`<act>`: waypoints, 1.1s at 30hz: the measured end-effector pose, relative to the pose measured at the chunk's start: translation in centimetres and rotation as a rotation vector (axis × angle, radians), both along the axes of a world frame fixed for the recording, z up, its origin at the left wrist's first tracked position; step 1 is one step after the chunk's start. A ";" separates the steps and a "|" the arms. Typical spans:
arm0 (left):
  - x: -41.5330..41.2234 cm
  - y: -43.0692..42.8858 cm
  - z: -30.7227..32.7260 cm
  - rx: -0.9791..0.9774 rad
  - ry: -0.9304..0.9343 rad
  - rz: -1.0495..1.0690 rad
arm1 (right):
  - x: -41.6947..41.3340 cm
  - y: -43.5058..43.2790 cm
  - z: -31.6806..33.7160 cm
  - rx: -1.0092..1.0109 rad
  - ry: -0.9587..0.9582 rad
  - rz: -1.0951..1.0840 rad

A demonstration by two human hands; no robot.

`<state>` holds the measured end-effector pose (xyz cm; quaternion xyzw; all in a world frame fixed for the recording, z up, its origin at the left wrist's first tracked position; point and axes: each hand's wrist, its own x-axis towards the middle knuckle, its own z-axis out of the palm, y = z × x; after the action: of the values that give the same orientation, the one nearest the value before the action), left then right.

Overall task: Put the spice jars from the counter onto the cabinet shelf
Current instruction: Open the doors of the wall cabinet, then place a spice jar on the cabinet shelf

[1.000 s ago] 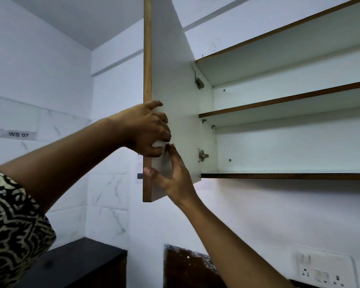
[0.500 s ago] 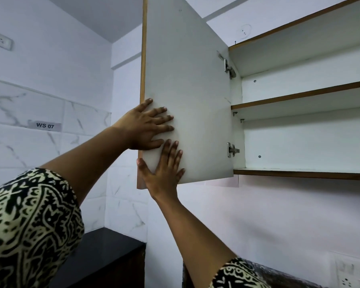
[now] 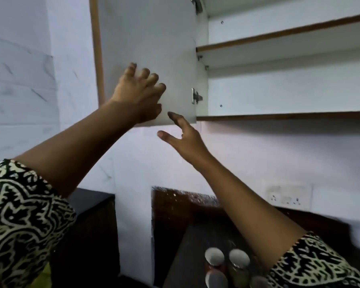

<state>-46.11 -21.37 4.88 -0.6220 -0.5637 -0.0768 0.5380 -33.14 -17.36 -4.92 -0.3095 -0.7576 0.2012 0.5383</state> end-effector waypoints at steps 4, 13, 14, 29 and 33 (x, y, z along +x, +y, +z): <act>3.2 1.8 -8.7 -0.224 -0.222 -0.306 | 5.8 0.5 -6.8 -0.150 -0.018 -0.125; 8.4 7.2 -32.1 -0.884 -0.703 -0.419 | 12.9 2.5 -25.8 -0.600 -0.234 -0.269; 8.8 8.0 -34.3 -0.952 -0.732 -0.407 | 13.2 3.1 -27.6 -0.646 -0.286 -0.280; 12.3 14.0 -51.2 -1.217 -1.163 -0.217 | 14.9 9.4 -43.8 -0.884 -0.554 -0.259; 12.1 14.1 -51.6 -1.188 -1.172 -0.259 | 14.5 9.1 -44.2 -0.927 -0.450 -0.243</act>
<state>-33.98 -7.28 -46.71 -0.7207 -0.6227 -0.1390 -0.2711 -18.68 -8.28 -49.08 -0.6361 -0.6447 0.3799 0.1884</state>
